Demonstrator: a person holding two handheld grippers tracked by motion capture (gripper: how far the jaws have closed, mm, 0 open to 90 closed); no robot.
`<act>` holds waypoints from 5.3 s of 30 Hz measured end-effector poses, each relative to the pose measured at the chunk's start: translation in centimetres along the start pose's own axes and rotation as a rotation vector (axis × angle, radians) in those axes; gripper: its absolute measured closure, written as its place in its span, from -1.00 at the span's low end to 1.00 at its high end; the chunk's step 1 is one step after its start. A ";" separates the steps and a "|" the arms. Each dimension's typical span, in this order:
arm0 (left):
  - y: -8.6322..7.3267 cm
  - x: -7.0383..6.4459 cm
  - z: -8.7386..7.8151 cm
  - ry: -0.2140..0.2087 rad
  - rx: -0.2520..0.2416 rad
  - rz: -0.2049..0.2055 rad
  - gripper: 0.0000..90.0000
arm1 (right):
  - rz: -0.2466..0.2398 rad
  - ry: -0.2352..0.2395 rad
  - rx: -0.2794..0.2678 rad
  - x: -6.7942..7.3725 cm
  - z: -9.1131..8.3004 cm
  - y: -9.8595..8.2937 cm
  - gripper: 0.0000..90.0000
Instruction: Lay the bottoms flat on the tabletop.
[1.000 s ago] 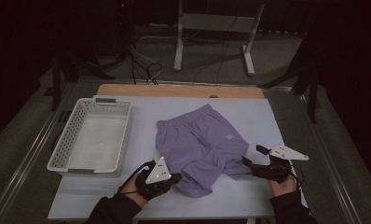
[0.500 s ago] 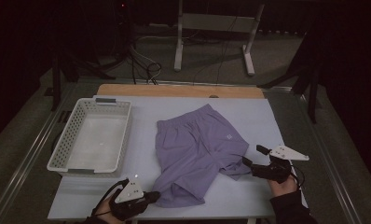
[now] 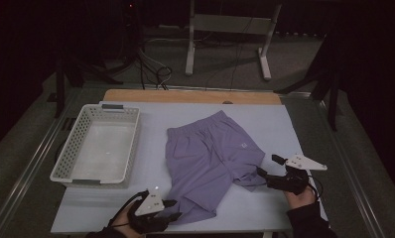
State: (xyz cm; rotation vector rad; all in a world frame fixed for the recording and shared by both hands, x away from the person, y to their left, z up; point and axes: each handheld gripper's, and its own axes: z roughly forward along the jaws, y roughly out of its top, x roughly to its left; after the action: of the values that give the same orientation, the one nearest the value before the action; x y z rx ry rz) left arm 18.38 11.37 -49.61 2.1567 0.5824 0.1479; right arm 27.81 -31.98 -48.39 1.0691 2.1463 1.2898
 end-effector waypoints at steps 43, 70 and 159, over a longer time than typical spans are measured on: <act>10.2 -3.7 6.0 -0.097 -0.145 0.271 1.00 | 0.006 -0.008 -0.006 -0.4 -0.5 0.1 -0.54; 7.4 -0.7 6.7 -0.121 -0.040 0.151 0.17 | 0.017 -0.013 -0.021 -0.6 -0.9 0.0 -0.54; 13.0 21.6 11.1 0.431 -0.012 -0.326 -0.99 | 0.009 0.040 -0.024 -0.2 -0.4 -0.2 -0.53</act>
State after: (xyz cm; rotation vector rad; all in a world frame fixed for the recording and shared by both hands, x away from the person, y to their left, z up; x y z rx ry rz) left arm 45.48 6.48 -48.40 1.9932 1.1664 0.4406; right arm 27.60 -32.42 -48.41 1.0531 2.1514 1.3484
